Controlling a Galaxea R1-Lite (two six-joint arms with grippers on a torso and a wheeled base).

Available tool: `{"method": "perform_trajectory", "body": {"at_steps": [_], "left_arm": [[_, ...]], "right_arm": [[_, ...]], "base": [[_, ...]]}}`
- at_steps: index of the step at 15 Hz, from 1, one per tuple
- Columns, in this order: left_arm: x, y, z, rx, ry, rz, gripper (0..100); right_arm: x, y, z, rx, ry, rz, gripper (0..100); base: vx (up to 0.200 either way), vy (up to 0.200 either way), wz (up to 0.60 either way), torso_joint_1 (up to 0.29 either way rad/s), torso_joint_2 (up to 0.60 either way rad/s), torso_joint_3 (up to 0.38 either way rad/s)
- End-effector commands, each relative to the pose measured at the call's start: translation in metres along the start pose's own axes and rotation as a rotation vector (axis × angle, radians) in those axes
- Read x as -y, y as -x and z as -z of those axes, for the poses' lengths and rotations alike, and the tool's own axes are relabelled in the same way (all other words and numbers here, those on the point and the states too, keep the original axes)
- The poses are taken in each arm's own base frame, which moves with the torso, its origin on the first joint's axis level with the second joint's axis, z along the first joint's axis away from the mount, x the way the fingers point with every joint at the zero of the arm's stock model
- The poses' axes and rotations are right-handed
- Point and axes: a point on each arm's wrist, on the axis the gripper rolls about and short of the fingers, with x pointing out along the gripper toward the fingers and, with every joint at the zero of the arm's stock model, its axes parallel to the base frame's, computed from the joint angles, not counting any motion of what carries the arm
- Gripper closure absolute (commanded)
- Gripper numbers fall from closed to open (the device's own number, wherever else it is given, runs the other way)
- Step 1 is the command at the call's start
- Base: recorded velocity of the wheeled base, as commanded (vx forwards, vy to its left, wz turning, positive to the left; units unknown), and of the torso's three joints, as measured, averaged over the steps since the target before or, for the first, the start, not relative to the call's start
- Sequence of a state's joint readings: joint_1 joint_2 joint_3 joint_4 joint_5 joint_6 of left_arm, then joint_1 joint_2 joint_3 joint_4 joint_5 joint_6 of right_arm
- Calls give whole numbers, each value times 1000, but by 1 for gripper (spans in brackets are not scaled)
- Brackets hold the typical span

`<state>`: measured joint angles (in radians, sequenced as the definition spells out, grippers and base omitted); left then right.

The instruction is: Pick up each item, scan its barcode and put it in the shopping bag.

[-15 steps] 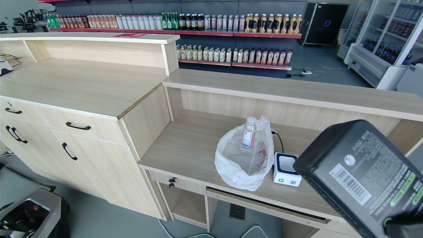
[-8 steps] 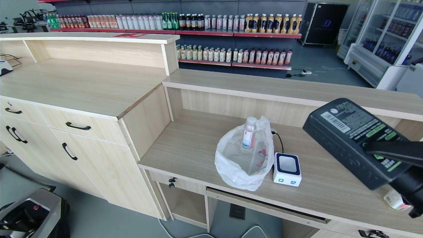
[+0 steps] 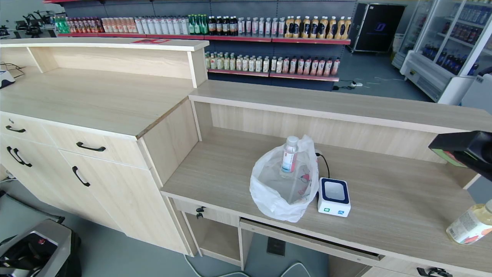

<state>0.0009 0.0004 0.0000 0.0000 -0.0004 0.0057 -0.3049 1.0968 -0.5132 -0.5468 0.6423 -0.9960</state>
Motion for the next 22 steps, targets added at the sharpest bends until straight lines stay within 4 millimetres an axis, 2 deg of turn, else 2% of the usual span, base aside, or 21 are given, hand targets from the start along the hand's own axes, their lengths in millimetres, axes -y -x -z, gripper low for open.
{"method": "perform_trajectory", "body": {"at_steps": [1, 3, 6, 7, 9, 11, 12, 13, 15, 19, 20, 21, 22], "left_arm": [[0, 0, 0, 0, 0, -1, 0], [0, 0, 0, 0, 0, -1, 0], [0, 0, 0, 0, 0, -1, 0], [0, 0, 0, 0, 0, -1, 0], [0, 0, 0, 0, 0, -1, 0], [0, 0, 0, 0, 0, -1, 0], [0, 0, 0, 0, 0, -1, 0], [0, 0, 0, 0, 0, -1, 0], [0, 0, 0, 0, 0, -1, 0], [0, 0, 0, 0, 0, -1, 0], [0, 0, 0, 0, 0, -1, 0], [0, 0, 0, 0, 0, -1, 0], [0, 0, 0, 0, 0, -1, 0]], "right_arm": [[-2, 1, 17, -85, -84, 11, 100], [-4, 1, 24, -146, -140, 8, 100], [-10, 3, 30, -244, -291, 47, 100], [-9, -2, 31, -325, -437, 127, 100], [-11, -23, 31, -459, -656, 261, 100], [-12, -46, 33, -455, -861, 252, 100], [-17, -61, 41, -413, -1085, 168, 100], [-20, -67, 46, -413, -1171, 137, 100], [-32, -94, 73, -464, -1404, 158, 100], [-41, -124, 115, -522, -1502, 156, 100], [-41, -125, 124, -508, -1522, 117, 100], [-41, -125, 124, -508, -1522, 117, 100], [-38, -127, 137, -490, -1531, 88, 100]], "base": [[0, 0, 0, 0, 0, 0], [0, 0, 0, 0, 0, 0], [0, 0, 600, 1, 4, 2], [0, 0, 600, 2, 7, 7], [0, 0, 600, 0, 5, 0], [0, 0, 600, 2, 2, 0], [0, 0, 0, 0, 0, 0], [0, 0, 0, 0, 0, 0], [0, 0, 0, 0, 0, 0], [0, 0, 0, 0, 0, 0], [0, 0, 0, 0, 0, 0], [0, 0, 0, 0, 0, 0], [0, 0, 0, 0, 0, 0]]}}
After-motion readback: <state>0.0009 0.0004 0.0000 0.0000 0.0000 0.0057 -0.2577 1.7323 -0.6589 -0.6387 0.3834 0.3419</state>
